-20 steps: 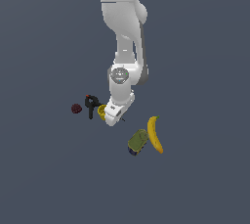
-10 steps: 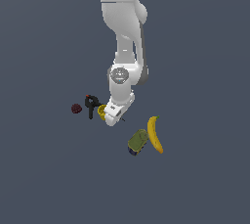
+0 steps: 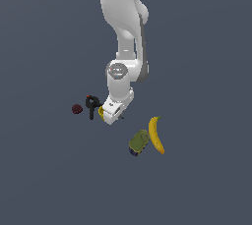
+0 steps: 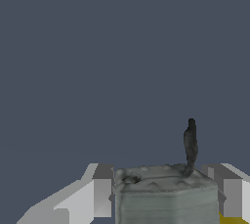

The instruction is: Pick up a designated object from a clutter of objects.

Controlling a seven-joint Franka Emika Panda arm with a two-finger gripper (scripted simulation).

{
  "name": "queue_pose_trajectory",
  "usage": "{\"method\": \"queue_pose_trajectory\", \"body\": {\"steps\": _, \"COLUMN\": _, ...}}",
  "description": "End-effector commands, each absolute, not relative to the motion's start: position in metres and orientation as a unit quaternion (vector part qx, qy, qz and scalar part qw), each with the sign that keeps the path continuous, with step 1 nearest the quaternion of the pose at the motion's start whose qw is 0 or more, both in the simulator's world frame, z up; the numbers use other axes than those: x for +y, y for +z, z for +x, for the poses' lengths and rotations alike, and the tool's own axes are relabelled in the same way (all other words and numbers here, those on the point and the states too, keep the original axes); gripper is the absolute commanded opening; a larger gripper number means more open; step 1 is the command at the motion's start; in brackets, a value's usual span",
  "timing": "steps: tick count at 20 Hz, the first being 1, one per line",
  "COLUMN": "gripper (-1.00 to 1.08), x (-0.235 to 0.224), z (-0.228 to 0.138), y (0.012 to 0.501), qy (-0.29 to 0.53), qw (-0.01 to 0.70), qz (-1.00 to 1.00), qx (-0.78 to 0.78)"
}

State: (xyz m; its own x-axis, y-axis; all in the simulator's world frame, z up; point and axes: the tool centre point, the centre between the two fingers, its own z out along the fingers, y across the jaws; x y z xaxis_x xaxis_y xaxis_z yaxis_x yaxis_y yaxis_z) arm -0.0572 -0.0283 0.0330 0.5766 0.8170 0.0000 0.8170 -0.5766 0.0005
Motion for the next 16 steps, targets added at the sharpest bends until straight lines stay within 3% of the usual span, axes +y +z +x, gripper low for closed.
{"method": "queue_pose_trajectory", "body": {"steps": 1, "gripper": -1.00, "x": -0.034, "z": -0.058, "y": 0.045, "qy": 0.001, "qw": 0.001, "qz": 0.888, "qx": 0.460}}
{"method": "queue_pose_trajectory", "body": {"steps": 16, "gripper": -1.00, "x": -0.088, "z": -0.074, "y": 0.169, "qy": 0.001, "qw": -0.001, "qz": 0.888, "qx": 0.460}}
